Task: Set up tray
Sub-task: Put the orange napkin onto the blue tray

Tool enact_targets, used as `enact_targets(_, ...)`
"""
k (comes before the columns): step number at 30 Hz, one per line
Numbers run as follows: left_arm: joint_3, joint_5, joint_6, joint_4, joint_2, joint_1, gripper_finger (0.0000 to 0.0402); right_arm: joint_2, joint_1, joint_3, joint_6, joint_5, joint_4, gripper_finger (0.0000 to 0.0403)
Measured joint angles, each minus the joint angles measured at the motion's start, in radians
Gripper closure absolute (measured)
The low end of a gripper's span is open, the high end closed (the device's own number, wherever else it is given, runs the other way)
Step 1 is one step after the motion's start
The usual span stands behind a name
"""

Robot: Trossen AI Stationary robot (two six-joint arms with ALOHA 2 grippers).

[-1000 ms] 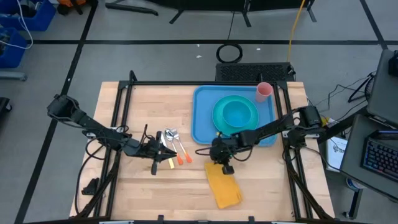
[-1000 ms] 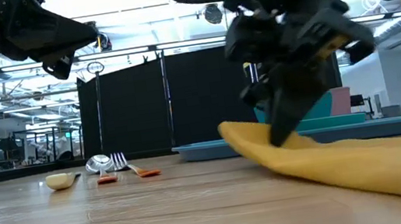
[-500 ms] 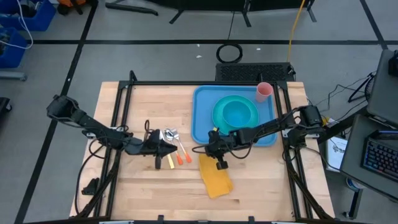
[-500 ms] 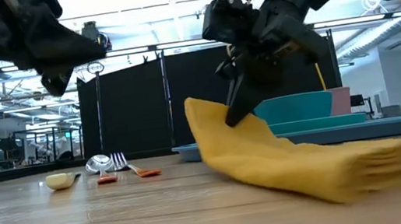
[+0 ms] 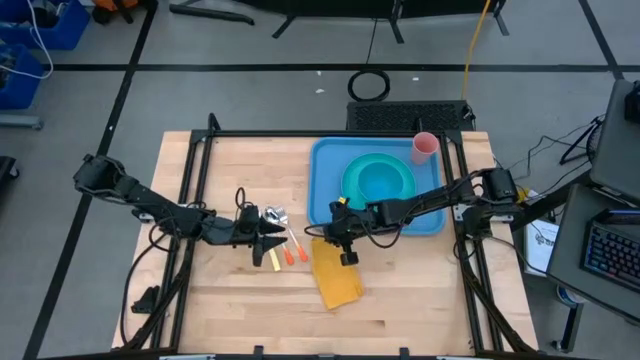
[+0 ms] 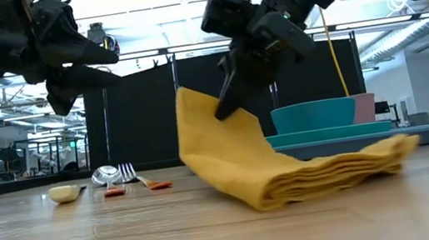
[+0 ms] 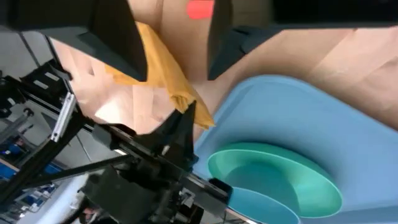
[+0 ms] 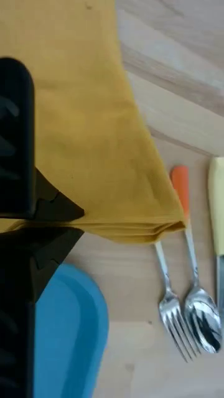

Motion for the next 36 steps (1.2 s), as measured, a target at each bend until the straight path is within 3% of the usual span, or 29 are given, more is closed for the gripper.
enact_targets(4, 0.000, 0.008, -0.020, 0.002, 0.000, 0.020, 0.0182, 0.000, -0.012, 0.025, -0.021, 0.000, 0.008, 0.0403)
enact_targets(9, 0.000, 0.044, -0.031, 0.016, 0.041, 0.059, 0.0159, 0.001, -0.029, 0.038, -0.037, -0.005, 0.013, 0.0403)
enact_targets(23, 0.094, 0.175, -0.037, 0.118, 0.274, 0.167, 0.0155, 0.000, -0.067, 0.040, -0.078, -0.034, 0.025, 0.0403)
enact_targets(32, 0.155, 0.204, -0.003, 0.109, 0.323, 0.181, 0.0155, 0.000, -0.067, 0.040, -0.073, -0.035, 0.024, 0.0403)
enact_targets(36, 0.163, 0.273, 0.004, 0.108, 0.323, 0.181, 0.0155, 0.000, -0.073, 0.039, -0.067, -0.035, 0.013, 0.0403)
